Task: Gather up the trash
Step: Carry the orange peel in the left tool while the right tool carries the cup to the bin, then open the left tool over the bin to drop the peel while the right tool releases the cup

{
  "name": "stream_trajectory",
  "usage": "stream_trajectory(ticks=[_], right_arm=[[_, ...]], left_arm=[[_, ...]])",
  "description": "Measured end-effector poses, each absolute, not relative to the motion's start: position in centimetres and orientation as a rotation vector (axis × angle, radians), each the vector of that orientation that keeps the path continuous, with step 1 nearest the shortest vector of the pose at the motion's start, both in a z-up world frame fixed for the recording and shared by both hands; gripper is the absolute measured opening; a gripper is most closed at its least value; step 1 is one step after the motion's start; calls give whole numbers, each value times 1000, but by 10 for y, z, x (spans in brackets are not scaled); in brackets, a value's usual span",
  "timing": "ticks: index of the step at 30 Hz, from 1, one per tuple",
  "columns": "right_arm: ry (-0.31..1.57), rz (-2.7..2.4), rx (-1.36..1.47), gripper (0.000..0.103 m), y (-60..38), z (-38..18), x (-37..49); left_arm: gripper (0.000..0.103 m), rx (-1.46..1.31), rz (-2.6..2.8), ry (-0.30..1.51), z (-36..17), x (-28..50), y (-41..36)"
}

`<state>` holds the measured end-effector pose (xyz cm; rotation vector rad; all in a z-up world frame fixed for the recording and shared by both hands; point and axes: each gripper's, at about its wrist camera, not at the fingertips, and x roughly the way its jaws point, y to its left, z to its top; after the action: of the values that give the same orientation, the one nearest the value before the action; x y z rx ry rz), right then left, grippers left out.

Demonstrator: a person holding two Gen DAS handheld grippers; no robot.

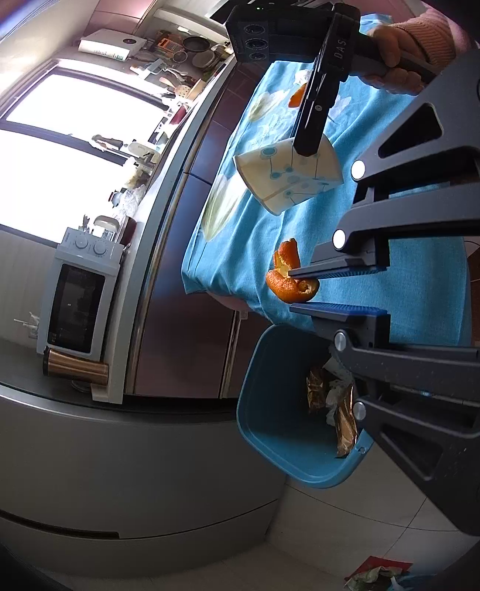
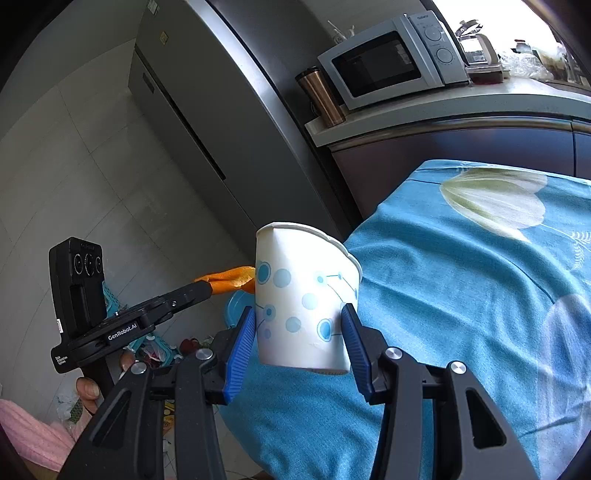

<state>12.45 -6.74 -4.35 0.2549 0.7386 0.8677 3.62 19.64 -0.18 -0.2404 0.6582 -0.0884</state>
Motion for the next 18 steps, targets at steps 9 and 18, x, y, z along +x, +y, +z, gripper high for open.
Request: stream_trajectory(ticks=[9, 18], right_arm=[[750, 911, 211, 45, -38, -41, 128], [766, 949, 182, 45, -6, -40, 136]], left_arm=[[13, -275, -16, 639, -1, 35, 230], [13, -306, 52, 654, -11, 39, 260]])
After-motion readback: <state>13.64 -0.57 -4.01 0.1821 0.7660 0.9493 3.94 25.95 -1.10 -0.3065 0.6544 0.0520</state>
